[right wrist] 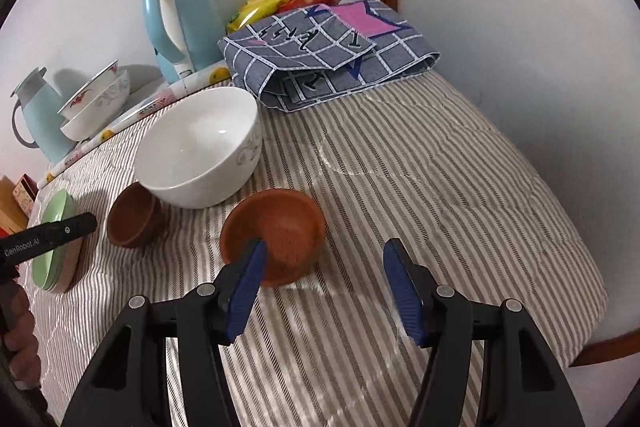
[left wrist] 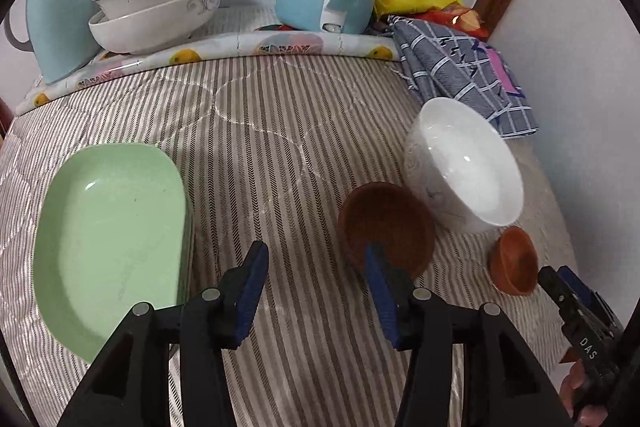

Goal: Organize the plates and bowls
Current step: 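Move both grippers toward the two small brown bowls beside the white bowl, then close the right gripper on one brown bowl rim while the left grips the other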

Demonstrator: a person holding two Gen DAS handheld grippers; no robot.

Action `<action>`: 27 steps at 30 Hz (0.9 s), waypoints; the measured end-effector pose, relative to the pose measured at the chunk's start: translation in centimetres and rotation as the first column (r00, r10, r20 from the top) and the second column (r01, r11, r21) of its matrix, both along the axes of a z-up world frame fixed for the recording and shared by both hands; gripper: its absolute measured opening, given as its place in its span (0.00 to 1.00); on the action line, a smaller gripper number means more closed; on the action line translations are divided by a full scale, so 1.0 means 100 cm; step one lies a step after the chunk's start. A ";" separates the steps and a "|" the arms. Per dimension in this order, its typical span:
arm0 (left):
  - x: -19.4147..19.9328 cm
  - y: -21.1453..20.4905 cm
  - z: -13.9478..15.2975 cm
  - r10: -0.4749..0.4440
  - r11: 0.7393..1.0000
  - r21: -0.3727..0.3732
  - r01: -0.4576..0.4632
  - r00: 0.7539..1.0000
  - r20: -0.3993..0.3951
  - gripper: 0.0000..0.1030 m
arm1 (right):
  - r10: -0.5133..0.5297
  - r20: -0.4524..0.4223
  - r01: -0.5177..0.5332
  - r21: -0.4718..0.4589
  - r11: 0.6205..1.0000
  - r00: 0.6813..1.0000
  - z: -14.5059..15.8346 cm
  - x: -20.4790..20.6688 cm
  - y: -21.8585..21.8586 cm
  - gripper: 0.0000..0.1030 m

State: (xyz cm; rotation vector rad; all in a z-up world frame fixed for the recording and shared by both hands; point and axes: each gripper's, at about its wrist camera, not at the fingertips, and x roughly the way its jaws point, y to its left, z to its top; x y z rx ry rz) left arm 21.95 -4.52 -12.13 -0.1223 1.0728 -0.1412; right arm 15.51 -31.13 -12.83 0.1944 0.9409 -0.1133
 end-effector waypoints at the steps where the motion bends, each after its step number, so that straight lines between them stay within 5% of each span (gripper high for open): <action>1: 0.002 -0.001 -0.002 0.004 1.000 0.001 -0.004 1.000 -0.003 0.46 | 0.002 -0.006 -0.002 0.002 1.000 1.000 -0.002 0.003 -0.001 0.59; 11: 0.020 -0.019 -0.018 0.000 1.000 0.003 0.001 1.000 -0.019 0.45 | 0.037 -0.044 -0.036 0.026 0.999 0.998 -0.020 0.024 -0.009 0.55; 19: 0.027 -0.030 -0.031 -0.010 1.000 0.027 0.012 0.999 -0.041 0.30 | 0.071 -0.093 -0.070 0.016 0.997 0.993 -0.033 0.032 -0.010 0.52; 27: 0.031 -0.030 -0.032 -0.003 1.000 0.026 0.004 0.999 -0.044 0.29 | 0.088 -0.100 -0.087 0.012 0.996 0.991 -0.034 0.032 -0.009 0.53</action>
